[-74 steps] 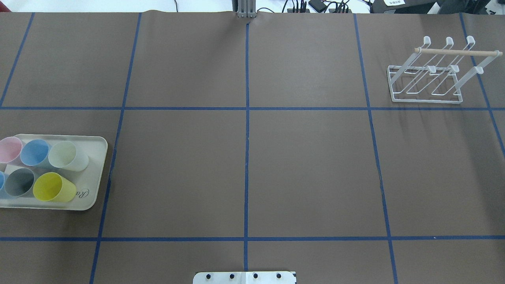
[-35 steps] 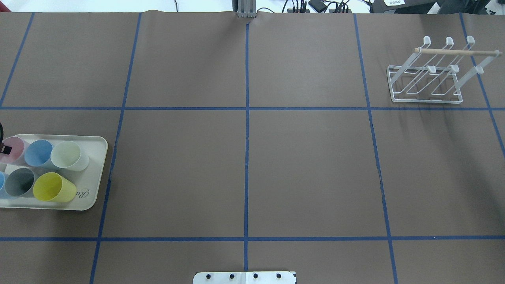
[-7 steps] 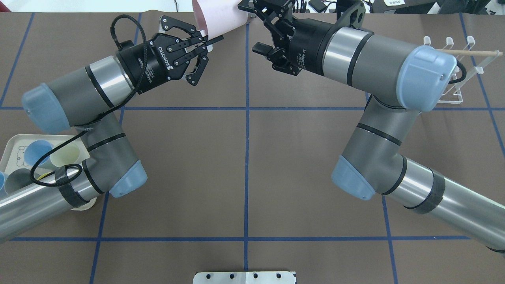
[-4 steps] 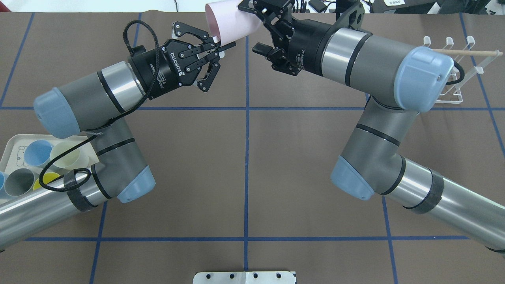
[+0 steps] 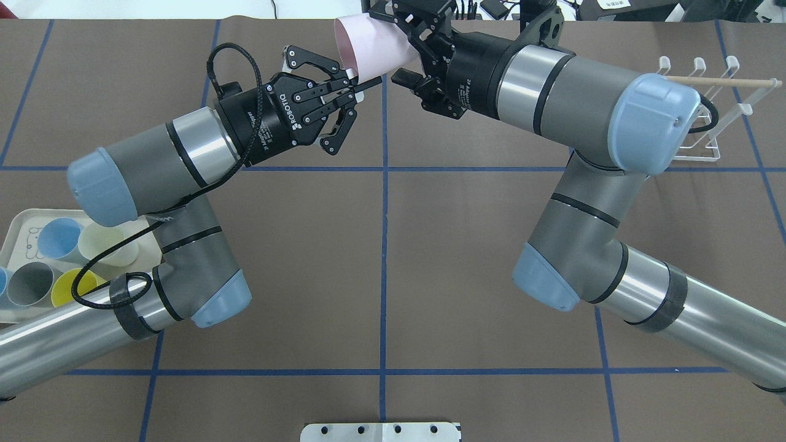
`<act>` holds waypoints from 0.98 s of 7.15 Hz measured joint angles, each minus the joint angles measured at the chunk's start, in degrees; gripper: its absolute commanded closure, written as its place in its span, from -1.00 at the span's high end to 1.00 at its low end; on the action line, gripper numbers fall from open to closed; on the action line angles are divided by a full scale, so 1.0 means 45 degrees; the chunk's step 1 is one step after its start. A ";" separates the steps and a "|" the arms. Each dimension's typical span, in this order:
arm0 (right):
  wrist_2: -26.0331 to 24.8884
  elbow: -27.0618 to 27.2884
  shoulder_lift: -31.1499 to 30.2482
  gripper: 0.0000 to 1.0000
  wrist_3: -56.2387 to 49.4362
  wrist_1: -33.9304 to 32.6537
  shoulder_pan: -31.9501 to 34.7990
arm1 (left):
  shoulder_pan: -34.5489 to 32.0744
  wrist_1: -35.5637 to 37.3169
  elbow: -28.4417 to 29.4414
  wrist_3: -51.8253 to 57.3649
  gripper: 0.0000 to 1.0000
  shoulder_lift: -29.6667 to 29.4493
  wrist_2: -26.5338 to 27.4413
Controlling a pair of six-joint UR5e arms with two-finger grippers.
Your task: Transfer IKEA cup to right arm and place on rack
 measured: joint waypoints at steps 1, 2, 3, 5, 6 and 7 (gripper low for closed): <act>-0.0074 -0.0002 0.0022 0.96 0.0012 0.0002 0.0004 | 0.0034 0.0006 -0.0003 0.0000 -1.00 -0.0036 0.0019; -0.0134 -0.0003 0.0035 0.59 0.0018 0.0001 0.0007 | 0.0067 0.0008 -0.0004 0.0000 -1.00 -0.0058 0.0026; -0.0165 -0.0003 0.0042 -0.48 0.0020 0.0001 0.0004 | 0.0105 0.0009 0.0004 0.0013 -0.18 -0.0064 0.0024; -0.0190 -0.0035 0.0036 -1.00 0.0017 0.0001 0.0003 | 0.0155 -0.0027 0.0047 0.0119 0.99 -0.0184 0.0013; -0.0199 -0.0058 0.0024 -1.00 0.0011 0.0011 0.0024 | 0.0176 -0.0045 0.0048 0.0142 0.99 -0.0335 0.0006; -0.0180 -0.0076 0.0020 -1.00 0.0004 0.0023 0.0040 | 0.0172 -0.0093 0.0043 0.0161 0.99 -0.0420 0.0010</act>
